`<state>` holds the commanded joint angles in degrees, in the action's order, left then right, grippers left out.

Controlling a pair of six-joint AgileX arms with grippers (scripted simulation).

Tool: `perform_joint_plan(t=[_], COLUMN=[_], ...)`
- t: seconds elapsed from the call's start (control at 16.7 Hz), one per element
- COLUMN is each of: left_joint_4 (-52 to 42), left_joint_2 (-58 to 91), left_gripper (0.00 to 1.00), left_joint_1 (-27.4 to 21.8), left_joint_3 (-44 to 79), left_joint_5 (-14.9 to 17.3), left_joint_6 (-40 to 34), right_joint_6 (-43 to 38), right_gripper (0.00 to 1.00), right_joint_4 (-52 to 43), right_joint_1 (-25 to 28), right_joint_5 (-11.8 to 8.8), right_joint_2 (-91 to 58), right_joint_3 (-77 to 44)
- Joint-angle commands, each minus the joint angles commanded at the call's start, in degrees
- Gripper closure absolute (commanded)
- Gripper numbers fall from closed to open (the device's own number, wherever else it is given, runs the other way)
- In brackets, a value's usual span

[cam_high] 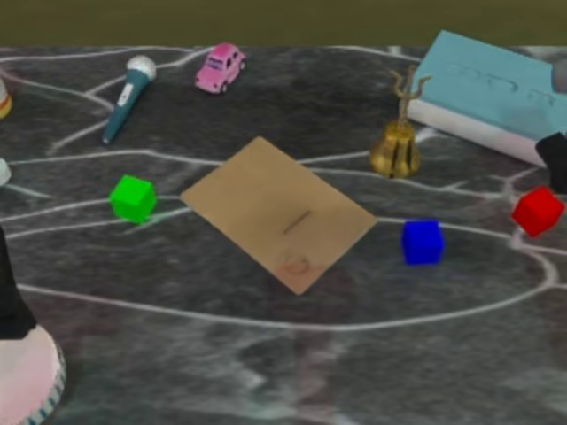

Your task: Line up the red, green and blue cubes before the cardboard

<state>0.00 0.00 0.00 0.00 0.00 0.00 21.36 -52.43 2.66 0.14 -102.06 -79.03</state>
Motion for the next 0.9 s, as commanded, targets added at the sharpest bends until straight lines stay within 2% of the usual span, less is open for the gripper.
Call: perform_joint_plan(t=[0.42,0.9], left_joint_4=[0.0,0.0], left_joint_2=[0.0,0.0], left_gripper=[0.00,0.00], left_joint_1=[0.0,0.0], left_joint_3=[0.0,0.0], left_joint_5=[0.0,0.0], left_joint_6=[0.0,0.0], right_joint_6=[5.2,5.7], right_gripper=[0.00,0.00], right_joint_4=[-11.6,-12.3], right_joint_1=[0.5,0.3], right_joint_5=[0.1,0.1], right_joint_2=[-22.7,-25.1], right_joint_3=[-20.8,-23.0])
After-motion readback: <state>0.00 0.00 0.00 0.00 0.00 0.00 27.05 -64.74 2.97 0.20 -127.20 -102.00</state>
